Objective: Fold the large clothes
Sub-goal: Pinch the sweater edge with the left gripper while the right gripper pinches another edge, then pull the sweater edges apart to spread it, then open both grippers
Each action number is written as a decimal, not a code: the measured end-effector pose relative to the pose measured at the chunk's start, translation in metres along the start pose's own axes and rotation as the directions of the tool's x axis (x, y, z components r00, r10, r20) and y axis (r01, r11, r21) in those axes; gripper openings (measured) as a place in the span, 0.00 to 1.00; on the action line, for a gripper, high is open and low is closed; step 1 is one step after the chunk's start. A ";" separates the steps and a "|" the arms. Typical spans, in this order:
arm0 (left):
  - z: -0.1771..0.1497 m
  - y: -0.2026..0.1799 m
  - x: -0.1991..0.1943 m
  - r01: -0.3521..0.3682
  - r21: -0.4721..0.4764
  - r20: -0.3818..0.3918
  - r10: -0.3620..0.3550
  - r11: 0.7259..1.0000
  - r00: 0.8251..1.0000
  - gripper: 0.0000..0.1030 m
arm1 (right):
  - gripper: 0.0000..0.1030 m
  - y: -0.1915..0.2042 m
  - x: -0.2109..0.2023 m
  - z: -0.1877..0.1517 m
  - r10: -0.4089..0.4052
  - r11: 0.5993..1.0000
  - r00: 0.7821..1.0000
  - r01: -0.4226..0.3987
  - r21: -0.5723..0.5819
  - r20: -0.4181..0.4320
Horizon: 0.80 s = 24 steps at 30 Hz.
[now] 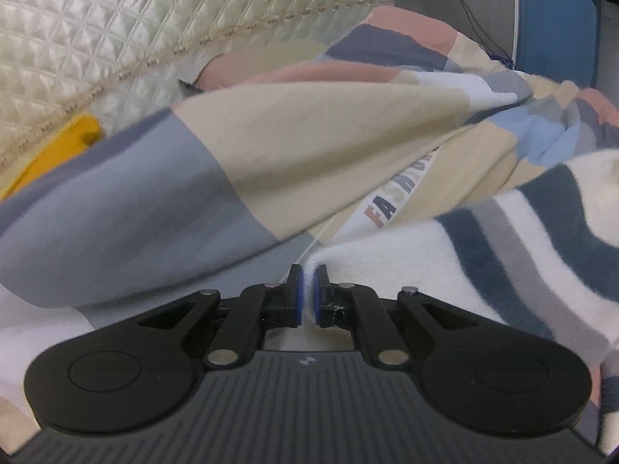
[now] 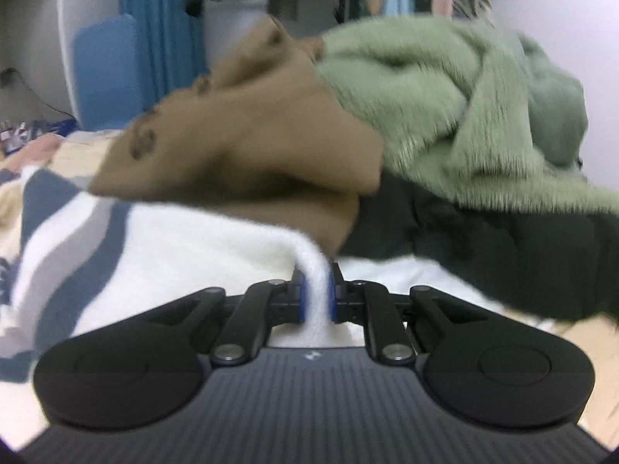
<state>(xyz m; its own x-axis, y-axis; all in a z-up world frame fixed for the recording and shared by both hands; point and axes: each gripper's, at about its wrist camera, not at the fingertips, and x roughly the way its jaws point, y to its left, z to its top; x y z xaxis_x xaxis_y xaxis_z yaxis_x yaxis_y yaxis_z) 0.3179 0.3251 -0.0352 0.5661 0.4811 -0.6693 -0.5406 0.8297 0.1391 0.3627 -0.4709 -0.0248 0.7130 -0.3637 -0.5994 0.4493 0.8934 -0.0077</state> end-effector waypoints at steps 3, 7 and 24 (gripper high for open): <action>0.000 0.007 -0.001 0.038 -0.051 -0.001 -0.038 0.998 0.999 0.09 | 0.16 -0.001 0.004 -0.003 0.014 0.999 1.000 -0.014 0.029 0.003; 0.000 0.004 -0.025 0.073 -0.049 0.000 -0.073 0.996 0.997 0.55 | 0.29 -0.006 -0.006 0.004 0.051 0.995 0.999 -0.051 0.088 -0.001; -0.079 -0.088 -0.196 0.481 -0.004 -0.005 -0.481 0.876 0.876 0.61 | 0.51 0.047 -0.155 -0.027 0.346 0.912 0.938 -0.337 0.234 0.001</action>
<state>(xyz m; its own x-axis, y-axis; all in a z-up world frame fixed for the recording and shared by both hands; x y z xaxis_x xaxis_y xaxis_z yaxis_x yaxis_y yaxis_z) 0.2051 0.1353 0.0259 0.7536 0.0209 -0.6570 -0.2036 0.9578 -0.2031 0.2588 -0.3655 0.0461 0.8248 -0.0319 -0.5645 0.2954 0.8756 0.3821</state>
